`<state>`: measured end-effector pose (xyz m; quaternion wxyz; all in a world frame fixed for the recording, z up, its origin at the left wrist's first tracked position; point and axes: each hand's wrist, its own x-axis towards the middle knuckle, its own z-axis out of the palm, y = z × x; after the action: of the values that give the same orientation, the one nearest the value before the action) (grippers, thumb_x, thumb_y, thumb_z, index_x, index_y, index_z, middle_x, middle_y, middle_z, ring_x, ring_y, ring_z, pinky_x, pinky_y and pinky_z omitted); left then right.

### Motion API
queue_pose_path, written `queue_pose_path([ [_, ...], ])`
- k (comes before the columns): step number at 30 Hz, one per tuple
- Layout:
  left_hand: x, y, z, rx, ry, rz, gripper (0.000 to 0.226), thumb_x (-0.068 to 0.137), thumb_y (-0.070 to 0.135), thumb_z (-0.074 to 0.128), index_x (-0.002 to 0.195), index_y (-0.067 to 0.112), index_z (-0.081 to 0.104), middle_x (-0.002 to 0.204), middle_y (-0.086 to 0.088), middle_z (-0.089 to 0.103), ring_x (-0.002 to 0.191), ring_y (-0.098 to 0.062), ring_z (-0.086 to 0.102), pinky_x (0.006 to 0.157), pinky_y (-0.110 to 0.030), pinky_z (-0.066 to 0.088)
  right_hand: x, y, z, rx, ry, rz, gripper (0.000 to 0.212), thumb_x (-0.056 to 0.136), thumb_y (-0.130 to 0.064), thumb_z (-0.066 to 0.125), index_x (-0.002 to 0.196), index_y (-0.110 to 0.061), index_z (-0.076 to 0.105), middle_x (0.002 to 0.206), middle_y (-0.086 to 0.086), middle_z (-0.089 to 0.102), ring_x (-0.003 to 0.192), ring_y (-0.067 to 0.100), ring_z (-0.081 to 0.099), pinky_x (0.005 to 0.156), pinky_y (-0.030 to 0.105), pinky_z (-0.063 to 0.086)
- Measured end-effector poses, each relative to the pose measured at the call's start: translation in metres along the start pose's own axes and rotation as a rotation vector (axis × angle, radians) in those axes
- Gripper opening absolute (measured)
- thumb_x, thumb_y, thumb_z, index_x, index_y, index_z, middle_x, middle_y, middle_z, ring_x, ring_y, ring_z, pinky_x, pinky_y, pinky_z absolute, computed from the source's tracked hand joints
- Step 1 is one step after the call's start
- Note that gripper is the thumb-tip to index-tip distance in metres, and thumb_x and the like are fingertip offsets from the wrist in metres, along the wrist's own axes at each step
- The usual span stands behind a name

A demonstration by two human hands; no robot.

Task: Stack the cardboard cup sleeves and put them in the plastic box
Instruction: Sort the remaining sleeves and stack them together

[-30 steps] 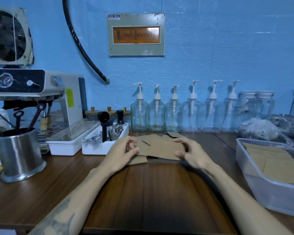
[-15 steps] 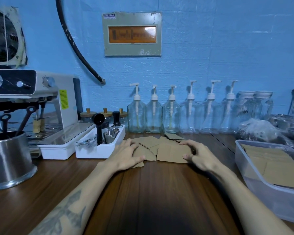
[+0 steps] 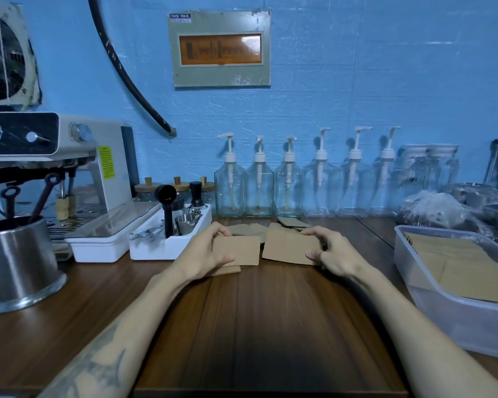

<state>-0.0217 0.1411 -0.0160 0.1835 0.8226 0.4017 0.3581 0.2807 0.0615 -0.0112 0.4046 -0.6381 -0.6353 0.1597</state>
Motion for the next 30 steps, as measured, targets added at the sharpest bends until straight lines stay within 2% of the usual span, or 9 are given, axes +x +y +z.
queue_pose_path([
  [3, -0.003, -0.003, -0.007, -0.148, 0.041, -0.019, 0.043, 0.074, 0.021, 0.085, 0.102, 0.037, 0.056, 0.11, -0.002, 0.062, 0.102, -0.021, 0.059, 0.095, -0.04, 0.048, -0.001, -0.003, 0.003, 0.008, -0.002, -0.008, 0.041, 0.087, -0.006, 0.069, 0.116, -0.035, 0.063, 0.095, 0.0, 0.063, 0.064, 0.011, 0.058, 0.063, 0.025, 0.054],
  [6, -0.004, 0.008, -0.016, -0.379, 0.119, -0.095, 0.055, 0.067, 0.026, 0.089, 0.105, 0.045, 0.053, 0.109, -0.01, 0.07, 0.105, -0.027, 0.065, 0.09, -0.052, 0.053, -0.002, -0.006, 0.007, 0.028, -0.011, -0.031, 0.043, 0.088, -0.002, 0.067, 0.12, -0.031, 0.063, 0.096, 0.003, 0.063, 0.063, 0.014, 0.059, 0.055, 0.02, 0.052],
  [10, 0.0, 0.027, -0.021, -0.614, 0.278, -0.083, 0.055, 0.078, 0.008, 0.081, 0.121, 0.02, 0.048, 0.095, -0.011, 0.076, 0.067, -0.012, 0.07, 0.056, -0.027, 0.051, -0.002, -0.008, 0.013, 0.029, -0.047, -0.072, 0.048, 0.088, -0.001, 0.066, 0.123, -0.034, 0.063, 0.092, 0.014, 0.063, 0.058, 0.014, 0.06, 0.061, 0.027, 0.057],
  [12, -0.003, 0.035, -0.015, -0.633, 0.255, -0.058, 0.049, 0.08, 0.006, 0.078, 0.12, 0.016, 0.052, 0.094, -0.011, 0.077, 0.078, -0.019, 0.073, 0.061, -0.028, 0.056, -0.002, -0.011, 0.017, 0.049, -0.084, -0.098, 0.051, 0.088, 0.0, 0.065, 0.124, -0.036, 0.062, 0.092, 0.009, 0.057, 0.06, 0.017, 0.059, 0.066, 0.031, 0.059],
  [16, -0.007, 0.034, 0.013, -0.28, 0.066, 0.037, 0.042, 0.086, 0.019, 0.074, 0.126, 0.021, 0.061, 0.112, 0.001, 0.066, 0.104, -0.023, 0.062, 0.088, -0.037, 0.053, -0.002, -0.018, 0.023, 0.126, -0.163, -0.104, 0.054, 0.088, 0.006, 0.061, 0.124, -0.034, 0.062, 0.1, 0.001, 0.058, 0.07, 0.02, 0.058, 0.067, 0.031, 0.058],
  [20, -0.005, 0.03, 0.032, 0.048, 0.083, 0.192, 0.051, 0.091, 0.031, 0.067, 0.139, 0.035, 0.05, 0.118, 0.006, 0.039, 0.117, -0.014, 0.038, 0.103, -0.03, 0.033, -0.005, -0.022, 0.025, 0.187, -0.245, -0.114, 0.062, 0.088, 0.015, 0.055, 0.131, -0.03, 0.056, 0.113, 0.013, 0.06, 0.085, 0.022, 0.056, 0.064, 0.027, 0.055],
  [23, -0.005, 0.026, 0.035, 0.143, 0.045, 0.189, 0.055, 0.096, 0.038, 0.058, 0.147, 0.041, 0.038, 0.127, 0.007, 0.039, 0.118, -0.008, 0.033, 0.103, -0.031, 0.028, -0.008, -0.025, 0.023, 0.185, -0.258, -0.114, 0.076, 0.085, 0.018, 0.055, 0.145, -0.026, 0.04, 0.107, 0.022, 0.06, 0.074, 0.021, 0.056, 0.065, 0.029, 0.056],
  [27, -0.009, 0.021, 0.033, 0.21, -0.07, 0.21, 0.054, 0.1, 0.04, 0.051, 0.15, 0.045, 0.031, 0.097, 0.016, 0.042, 0.091, 0.001, 0.042, 0.088, -0.032, 0.037, -0.012, -0.029, 0.017, 0.22, -0.259, -0.112, 0.098, 0.075, 0.016, 0.059, 0.145, -0.047, 0.029, 0.096, 0.014, 0.057, 0.069, 0.022, 0.06, 0.071, 0.035, 0.057],
  [30, -0.009, 0.021, 0.032, 0.17, -0.077, 0.231, 0.055, 0.098, 0.039, 0.054, 0.149, 0.044, 0.033, 0.098, 0.022, 0.041, 0.094, 0.004, 0.043, 0.087, -0.03, 0.036, -0.014, -0.031, 0.018, 0.212, -0.248, -0.135, 0.089, 0.076, -0.004, 0.071, 0.138, -0.056, 0.035, 0.11, 0.006, 0.055, 0.085, 0.019, 0.062, 0.075, 0.028, 0.053],
])
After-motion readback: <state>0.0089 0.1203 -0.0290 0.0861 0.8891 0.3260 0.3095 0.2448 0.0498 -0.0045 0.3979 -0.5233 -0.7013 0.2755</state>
